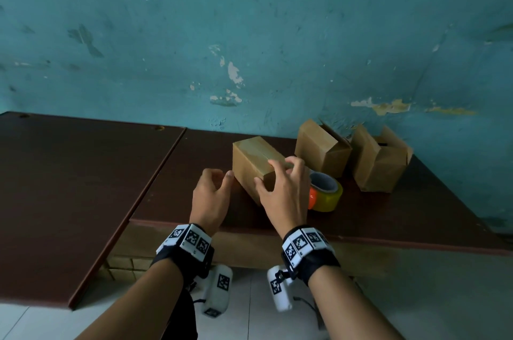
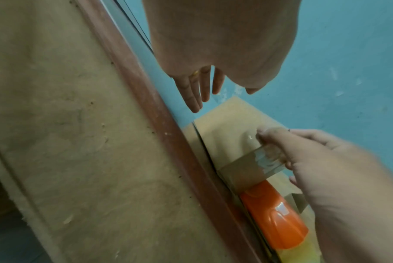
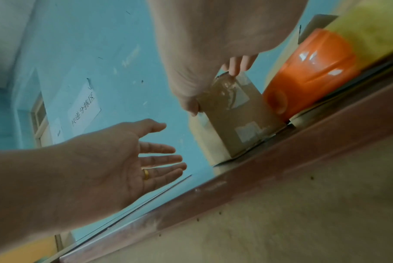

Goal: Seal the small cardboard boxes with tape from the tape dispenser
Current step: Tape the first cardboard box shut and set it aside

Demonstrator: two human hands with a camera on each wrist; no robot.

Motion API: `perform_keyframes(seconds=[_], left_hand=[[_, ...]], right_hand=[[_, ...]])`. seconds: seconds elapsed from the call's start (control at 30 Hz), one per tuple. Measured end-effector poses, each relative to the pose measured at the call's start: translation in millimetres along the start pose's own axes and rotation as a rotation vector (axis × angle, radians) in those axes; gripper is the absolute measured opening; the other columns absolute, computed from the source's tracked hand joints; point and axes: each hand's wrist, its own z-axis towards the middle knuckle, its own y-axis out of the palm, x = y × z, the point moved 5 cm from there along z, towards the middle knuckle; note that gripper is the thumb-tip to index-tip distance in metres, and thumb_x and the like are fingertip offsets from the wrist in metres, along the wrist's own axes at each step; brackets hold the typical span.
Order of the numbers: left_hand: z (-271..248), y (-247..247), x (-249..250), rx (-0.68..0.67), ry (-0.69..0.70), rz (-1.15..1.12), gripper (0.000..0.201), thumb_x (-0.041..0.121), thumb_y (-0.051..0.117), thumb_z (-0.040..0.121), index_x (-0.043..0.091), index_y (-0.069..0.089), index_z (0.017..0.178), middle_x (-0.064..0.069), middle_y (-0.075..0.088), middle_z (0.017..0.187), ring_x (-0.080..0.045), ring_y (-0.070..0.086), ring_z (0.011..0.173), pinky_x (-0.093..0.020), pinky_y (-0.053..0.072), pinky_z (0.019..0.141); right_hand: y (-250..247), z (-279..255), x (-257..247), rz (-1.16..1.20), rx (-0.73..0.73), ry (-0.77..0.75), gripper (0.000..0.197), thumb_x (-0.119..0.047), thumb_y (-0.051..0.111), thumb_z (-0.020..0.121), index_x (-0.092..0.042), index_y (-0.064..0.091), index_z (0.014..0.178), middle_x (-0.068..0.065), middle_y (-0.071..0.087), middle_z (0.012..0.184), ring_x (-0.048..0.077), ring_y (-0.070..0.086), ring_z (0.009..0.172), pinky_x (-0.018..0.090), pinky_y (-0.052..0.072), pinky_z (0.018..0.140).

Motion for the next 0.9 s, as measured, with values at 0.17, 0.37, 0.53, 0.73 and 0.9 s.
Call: perform_keyframes(seconds=[0.17,0.37,0.53,0.73,0.9], left_hand=[[9,-12,12,0.035,0.076,0.015,0.054,0.038,0.057,0.104,0.016,0.042,0.151,-0.005,0.046,0.154,-0.012,0.048,0.131,-0.036,0.045,0.108],[16,-27,23,-0.051,0.23,0.058,0.045,0.015,0.038,0.111,0.024,0.045,0.154,0.006,0.029,0.169,-0.013,0.022,0.157,-0.044,0.023,0.128],[14,-23,27,-0.191,0.332,0.156,0.056,0.001,0.029,0.109,0.028,0.049,0.153,0.006,0.037,0.165,-0.013,0.011,0.159,-0.037,0.016,0.128],[10,-17,27,-0.169,0.47,0.203,0.057,-0.01,0.047,0.1,0.02,0.057,0.147,-0.002,0.054,0.153,-0.016,0.034,0.151,-0.042,0.03,0.125],[15,-15,20,-0.146,0.56,0.252,0.05,-0.011,0.058,0.097,0.017,0.067,0.137,0.001,0.056,0.146,-0.019,0.038,0.15,-0.038,0.035,0.122]], right_hand=[[0,1,11,0.059,-0.094,-0.085,0.046,-0.03,0.072,0.097,-0.016,0.063,0.139,0.007,0.053,0.139,0.026,0.05,0.131,0.043,0.051,0.107],[2,8,25,0.241,-0.332,-0.08,0.055,-0.011,0.057,0.107,-0.019,0.044,0.159,-0.001,0.031,0.17,0.018,0.031,0.156,0.026,0.033,0.121],[0,16,33,0.37,-0.479,-0.038,0.061,0.001,0.048,0.108,-0.023,0.038,0.163,-0.011,0.02,0.175,0.001,0.017,0.156,-0.003,0.014,0.107],[-1,17,37,0.444,-0.533,-0.002,0.065,0.006,0.044,0.108,-0.026,0.037,0.163,-0.014,0.014,0.175,-0.01,0.012,0.145,-0.013,0.018,0.093],[1,17,38,0.44,-0.53,0.032,0.066,0.003,0.043,0.109,-0.031,0.034,0.165,-0.01,0.015,0.176,-0.004,0.013,0.151,-0.01,0.018,0.099]])
